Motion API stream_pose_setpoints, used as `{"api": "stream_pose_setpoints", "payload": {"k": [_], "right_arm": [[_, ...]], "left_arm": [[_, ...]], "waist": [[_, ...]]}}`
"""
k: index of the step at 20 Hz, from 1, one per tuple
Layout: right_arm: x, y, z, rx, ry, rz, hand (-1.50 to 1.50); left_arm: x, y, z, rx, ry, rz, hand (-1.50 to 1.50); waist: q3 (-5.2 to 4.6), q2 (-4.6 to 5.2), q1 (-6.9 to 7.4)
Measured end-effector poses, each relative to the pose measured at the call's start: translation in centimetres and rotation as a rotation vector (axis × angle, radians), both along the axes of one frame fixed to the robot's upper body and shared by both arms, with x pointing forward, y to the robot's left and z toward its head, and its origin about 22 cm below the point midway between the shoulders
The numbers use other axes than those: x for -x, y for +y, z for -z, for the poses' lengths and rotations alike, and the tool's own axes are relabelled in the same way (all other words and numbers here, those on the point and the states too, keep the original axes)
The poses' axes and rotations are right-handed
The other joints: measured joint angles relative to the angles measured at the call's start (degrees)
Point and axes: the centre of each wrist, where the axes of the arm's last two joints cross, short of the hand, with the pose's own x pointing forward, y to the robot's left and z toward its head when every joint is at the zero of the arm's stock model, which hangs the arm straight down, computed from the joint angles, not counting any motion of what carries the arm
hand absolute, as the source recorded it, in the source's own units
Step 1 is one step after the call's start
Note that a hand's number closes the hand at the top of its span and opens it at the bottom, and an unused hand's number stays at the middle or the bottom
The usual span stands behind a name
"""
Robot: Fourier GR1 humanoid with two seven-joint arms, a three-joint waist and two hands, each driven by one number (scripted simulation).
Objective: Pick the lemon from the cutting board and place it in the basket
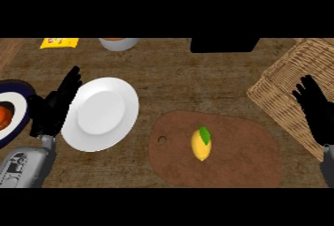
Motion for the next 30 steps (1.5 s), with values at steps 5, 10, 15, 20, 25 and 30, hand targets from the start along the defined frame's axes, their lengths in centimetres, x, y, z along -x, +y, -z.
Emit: {"api": "stream_pose_setpoints", "payload": {"k": [5, 10, 15, 20, 25, 30], "right_arm": [[-3.3, 3.1, -4.5, -0.078, -0.260, -0.204, 1.50], [-4.6, 9.1, -10.0, 0.143, -0.563, -0.650, -1.50], [-1.9, 18.1, -8.0, 0.267, -0.738, -0.828, -1.50], [1.2, 24.4, -9.1, 0.373, -0.721, -0.835, -1.50], [1.6, 25.6, -12.9, 0.621, -0.557, -0.839, -1.50], [-0.1, 23.9, -17.7, 0.991, -0.422, -0.686, -1.50]], "left_arm": [[-0.3, 0.6, 0.0, 0.024, 0.011, -0.022, 0.00], [-0.5, 0.5, 0.6, 0.061, 0.076, -0.024, 0.00], [-0.4, 1.6, 0.8, 0.086, 0.113, -0.059, 0.00], [0.5, 2.7, 1.3, 0.096, 0.131, -0.092, 0.00], [0.5, 3.5, 1.2, 0.095, 0.137, -0.109, 0.00], [1.0, 4.0, 1.4, 0.094, 0.140, -0.119, 0.00]], "waist": [[0.77, 0.85, 2.84], [0.88, 1.12, 5.76], [0.99, 0.96, 4.12], [1.01, 0.73, 2.47], [0.88, 0.32, 1.43], [0.80, 0.00, 0.95]]}}
